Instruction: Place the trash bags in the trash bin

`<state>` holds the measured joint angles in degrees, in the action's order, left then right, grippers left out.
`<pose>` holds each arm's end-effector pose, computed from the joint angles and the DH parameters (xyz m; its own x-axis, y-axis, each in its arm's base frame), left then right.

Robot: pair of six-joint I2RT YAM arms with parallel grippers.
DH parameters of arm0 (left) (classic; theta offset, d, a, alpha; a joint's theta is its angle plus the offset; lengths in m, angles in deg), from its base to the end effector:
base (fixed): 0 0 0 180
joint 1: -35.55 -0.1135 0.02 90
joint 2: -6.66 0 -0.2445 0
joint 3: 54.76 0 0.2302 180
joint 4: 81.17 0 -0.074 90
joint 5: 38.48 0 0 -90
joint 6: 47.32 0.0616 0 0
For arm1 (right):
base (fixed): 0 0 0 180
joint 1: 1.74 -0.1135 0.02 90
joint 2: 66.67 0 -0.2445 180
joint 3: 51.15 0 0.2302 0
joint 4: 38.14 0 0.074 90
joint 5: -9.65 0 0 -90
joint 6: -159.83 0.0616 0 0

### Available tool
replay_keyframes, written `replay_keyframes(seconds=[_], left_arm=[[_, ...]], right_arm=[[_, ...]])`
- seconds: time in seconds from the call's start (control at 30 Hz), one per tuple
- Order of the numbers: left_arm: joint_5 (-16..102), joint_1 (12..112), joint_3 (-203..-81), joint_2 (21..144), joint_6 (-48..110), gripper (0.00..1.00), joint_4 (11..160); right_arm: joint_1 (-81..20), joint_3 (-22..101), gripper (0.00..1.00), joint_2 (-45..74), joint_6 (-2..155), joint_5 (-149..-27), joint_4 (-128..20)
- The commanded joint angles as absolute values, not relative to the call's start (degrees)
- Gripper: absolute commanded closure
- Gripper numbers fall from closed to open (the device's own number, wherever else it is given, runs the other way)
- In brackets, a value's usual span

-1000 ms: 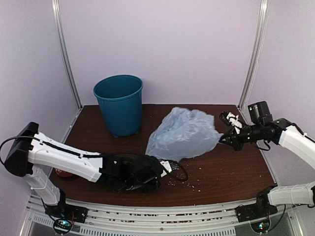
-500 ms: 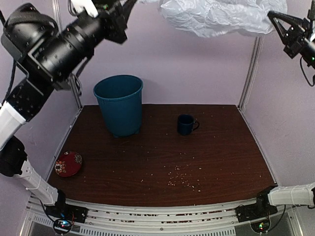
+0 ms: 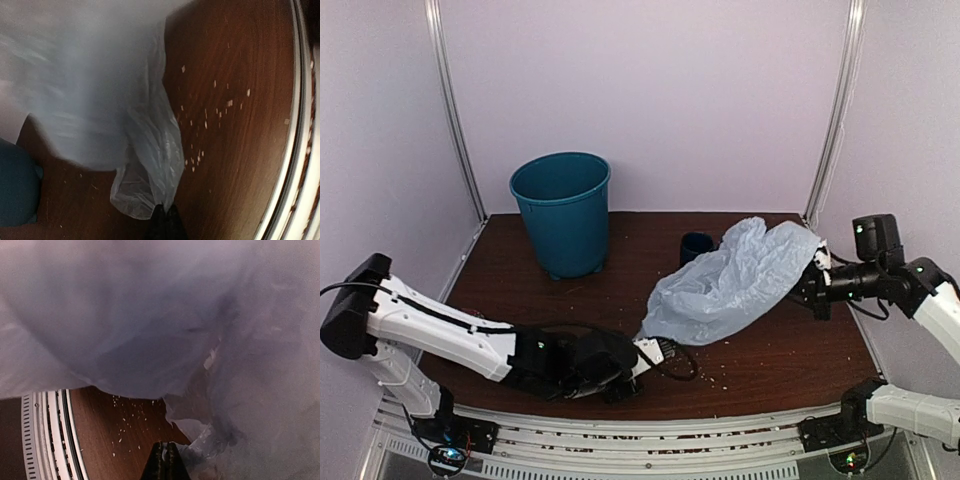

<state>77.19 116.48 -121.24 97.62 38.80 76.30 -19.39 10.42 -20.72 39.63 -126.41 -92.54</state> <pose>0.0771 -0.3137 0.1678 -0.1721 0.6913 -0.7017 0.8337 0.4817 0.2700 0.1416 0.0916 0.2781 -0.1409 -0.4111 -0.9006 -0.9444 0.3289 -0.0023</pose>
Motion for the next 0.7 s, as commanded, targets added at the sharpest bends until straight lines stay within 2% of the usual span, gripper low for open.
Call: replay_keyframes(seconds=[0.0,0.13,0.23,0.43,0.53,0.67], left_arm=[[79.68,116.59,-124.43,88.77,35.29,1.0,88.32],[82.27,115.92,-125.55,87.4,32.51,1.0,89.19],[77.12,113.38,-127.58,87.74,28.27,1.0,89.12],[74.91,113.33,-126.12,90.87,27.57,1.0,93.7],[71.74,113.34,-127.6,92.12,28.66,1.0,93.9],[75.08,113.21,-131.99,90.84,32.66,1.0,93.35]], right_arm=[[-19.57,13.36,1.0,-21.19,41.3,-133.68,-89.13],[-19.53,11.12,1.0,-20.17,45.55,-129.2,-84.95],[-19.51,10.09,1.0,-17.78,48.82,-125.09,-83.01],[-19.84,10.21,1.0,-8.65,48.68,-118.5,-83.91],[-22.06,12.48,1.0,-2.49,45.7,-114.7,-89.17],[-27.37,18.09,1.0,5.79,39.59,-115.31,-100.45]])
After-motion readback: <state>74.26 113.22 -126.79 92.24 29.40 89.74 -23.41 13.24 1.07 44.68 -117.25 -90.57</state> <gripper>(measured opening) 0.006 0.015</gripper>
